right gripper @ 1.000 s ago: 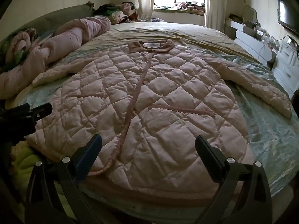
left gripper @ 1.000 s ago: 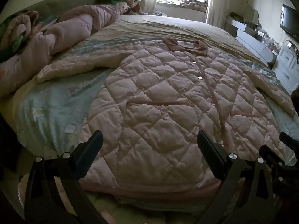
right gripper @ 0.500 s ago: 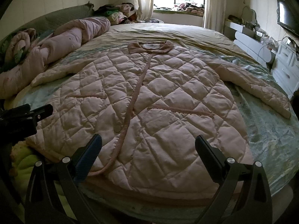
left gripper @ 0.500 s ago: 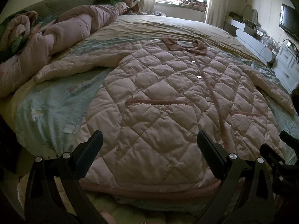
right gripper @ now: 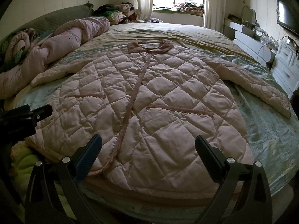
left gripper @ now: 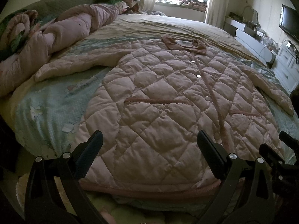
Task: Fold large clothes
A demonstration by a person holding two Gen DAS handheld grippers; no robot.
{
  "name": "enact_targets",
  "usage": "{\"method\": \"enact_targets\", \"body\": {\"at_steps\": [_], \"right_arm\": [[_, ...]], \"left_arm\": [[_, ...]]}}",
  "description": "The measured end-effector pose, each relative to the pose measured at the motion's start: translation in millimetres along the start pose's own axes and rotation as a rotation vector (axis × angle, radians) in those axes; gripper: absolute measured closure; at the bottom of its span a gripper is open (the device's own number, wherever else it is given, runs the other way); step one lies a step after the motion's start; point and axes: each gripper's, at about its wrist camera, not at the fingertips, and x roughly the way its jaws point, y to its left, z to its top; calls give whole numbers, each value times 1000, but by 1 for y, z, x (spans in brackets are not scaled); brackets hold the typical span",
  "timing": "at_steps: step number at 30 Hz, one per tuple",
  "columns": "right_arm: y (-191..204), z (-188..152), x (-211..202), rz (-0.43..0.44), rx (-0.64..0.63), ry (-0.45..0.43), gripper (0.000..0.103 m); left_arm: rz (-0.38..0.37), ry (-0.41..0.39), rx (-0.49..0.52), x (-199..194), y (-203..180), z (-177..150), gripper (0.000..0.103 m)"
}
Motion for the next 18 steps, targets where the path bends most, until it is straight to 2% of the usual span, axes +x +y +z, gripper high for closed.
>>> {"method": "enact_targets", "body": {"at_steps": [18], "right_arm": [[-5,9,11,3,-4,16,4]], "left_arm": [[1,13,-13,8,1,1,9]]}}
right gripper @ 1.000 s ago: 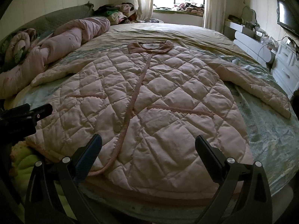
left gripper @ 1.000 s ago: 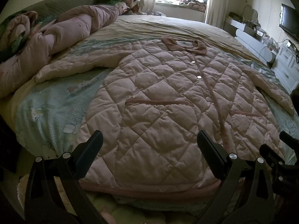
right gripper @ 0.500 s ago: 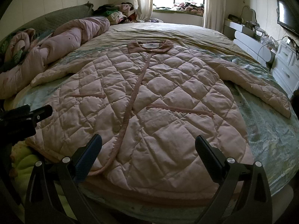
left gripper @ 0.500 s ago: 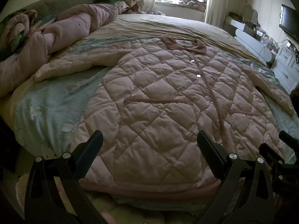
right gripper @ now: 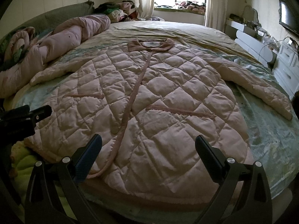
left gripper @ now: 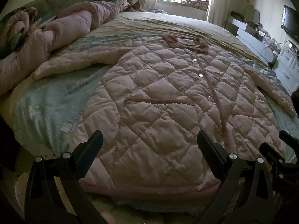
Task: Fold large clothes
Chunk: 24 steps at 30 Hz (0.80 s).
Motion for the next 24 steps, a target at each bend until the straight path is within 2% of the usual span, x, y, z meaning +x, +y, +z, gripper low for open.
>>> {"method": "enact_targets", "body": {"at_steps": [14,19,22,24], "right_arm": [[-41,51,31,-39,31,-22,4],[-64,77,45,-43,56,-30,4],[-79,91,53,-77,61,-45,4],[-90,99,59,-86,79,-42,4]], "left_arm": [[-31,56,-30,35,-11,42,9],[-18,53,-29,49,-21,70,9],[-11,54,-26,57,-26,85,9],[-35,63,-45,63,-28,95,9]]}}
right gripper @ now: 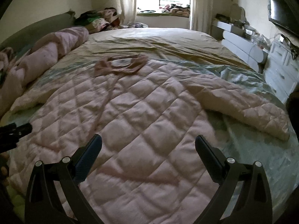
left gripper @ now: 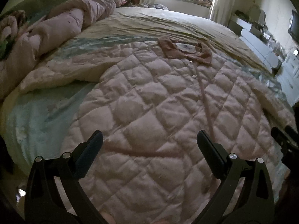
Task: Fold large clothes
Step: 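Grasp the jacket sleeve cuff with the right gripper and lift it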
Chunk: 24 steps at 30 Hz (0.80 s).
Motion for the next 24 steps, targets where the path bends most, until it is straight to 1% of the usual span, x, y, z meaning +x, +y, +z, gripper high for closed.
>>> {"method": "enact_targets", "body": {"at_steps": [3,7,12,16,18,22,24], "right_arm": [[-19,13,12,-15,37,9,4],[-45,29,26,-62,75,17,4],[-79,36,44,-88,148,42,4],[-114,34,61,-142,231,75,4],[-129,30,67,-162,273,89,4],[-166,17,80,-234,367,120,4],[-185,10,81,-276,404,117,4]], "left_arm": [[-9,-1,-2,7,-8,14,9],[-6,2,16,20,-22,33,9],[-14,9,55,38,-43,56,9],[-38,19,121,55,-66,71,9],[-37,33,138,66,-75,78,9],[-21,63,153,93,-87,88,9],[-38,89,150,105,-91,90,9]]}}
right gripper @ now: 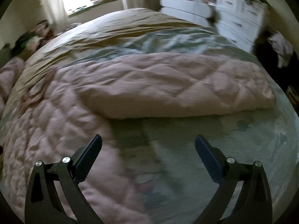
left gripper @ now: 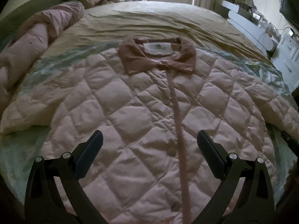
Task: Fold large clothes
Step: 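Grasp the jacket sleeve cuff with the right gripper and lift it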
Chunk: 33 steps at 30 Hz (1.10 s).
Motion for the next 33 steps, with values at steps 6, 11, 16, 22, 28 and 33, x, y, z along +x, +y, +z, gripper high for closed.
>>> {"method": "enact_targets", "body": {"at_steps": [6,11,16,22,28,33], "right_arm": [[-62,5,21,-39,164,21,4],[-118,13,35,-68,333,6,4],[-180,18,56,30,594,5,4],[-215,36,76,48,727,-47,25],[-221,49,73,62,673,-108,68],[-200,70,41,83,508,-223,83]], "left_arm": [[-11,20,9,27,-12,7,9],[-52,39,15,42,-20,5,9],[-62,20,16,40,-23,2,9],[-54,-10,17,22,-22,3,9],[-26,-47,15,5,-14,11,9],[-11,-55,9,-5,-2,17,9]]}}
